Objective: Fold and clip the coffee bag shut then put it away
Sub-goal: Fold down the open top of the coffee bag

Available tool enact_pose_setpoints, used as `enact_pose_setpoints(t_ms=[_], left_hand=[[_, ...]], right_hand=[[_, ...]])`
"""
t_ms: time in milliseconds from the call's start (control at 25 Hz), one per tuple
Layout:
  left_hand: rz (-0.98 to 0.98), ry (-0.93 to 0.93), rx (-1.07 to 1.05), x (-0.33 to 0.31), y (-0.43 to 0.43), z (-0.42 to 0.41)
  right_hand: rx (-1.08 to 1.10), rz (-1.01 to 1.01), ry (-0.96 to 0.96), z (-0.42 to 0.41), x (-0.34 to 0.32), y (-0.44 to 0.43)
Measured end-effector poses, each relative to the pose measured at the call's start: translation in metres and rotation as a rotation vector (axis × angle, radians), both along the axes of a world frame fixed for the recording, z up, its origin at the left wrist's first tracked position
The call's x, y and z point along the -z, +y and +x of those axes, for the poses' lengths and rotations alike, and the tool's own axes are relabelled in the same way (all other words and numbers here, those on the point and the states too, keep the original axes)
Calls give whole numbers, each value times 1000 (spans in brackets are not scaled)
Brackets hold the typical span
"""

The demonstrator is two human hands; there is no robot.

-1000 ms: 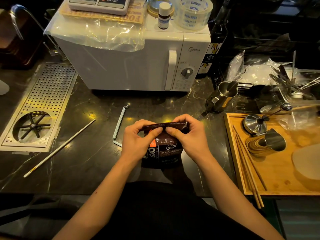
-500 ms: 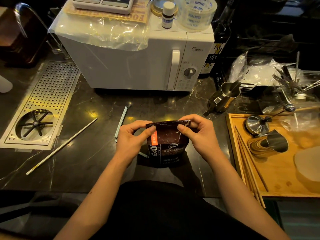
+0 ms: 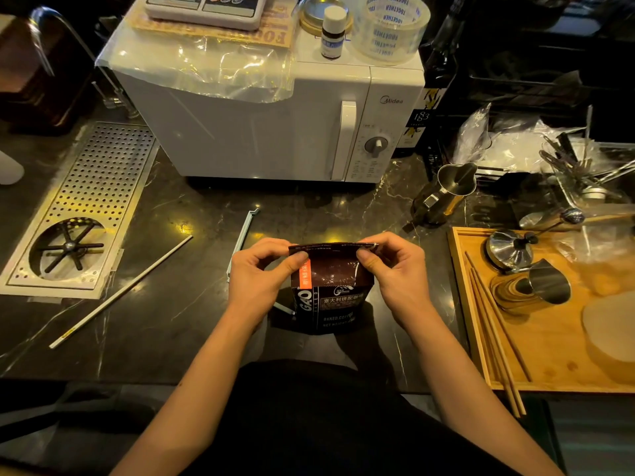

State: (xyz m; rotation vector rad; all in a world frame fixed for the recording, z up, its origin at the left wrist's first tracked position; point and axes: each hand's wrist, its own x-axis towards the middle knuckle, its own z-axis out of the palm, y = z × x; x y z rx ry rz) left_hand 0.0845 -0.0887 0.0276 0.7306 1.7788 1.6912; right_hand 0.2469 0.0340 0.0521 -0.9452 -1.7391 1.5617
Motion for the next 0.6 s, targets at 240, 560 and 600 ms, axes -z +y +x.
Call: enact_pose_setpoints(t_ms=[240,560,600], left_hand=[[22,-65,64,-2,-2,1],[0,-50,41,-7,-2,18],[1,-69,33,-6,-2,21]], right_hand=[[32,-51,60,5,3,0],[129,-42,90,-3,9,-8],[131,-54,114,-3,9,-10]])
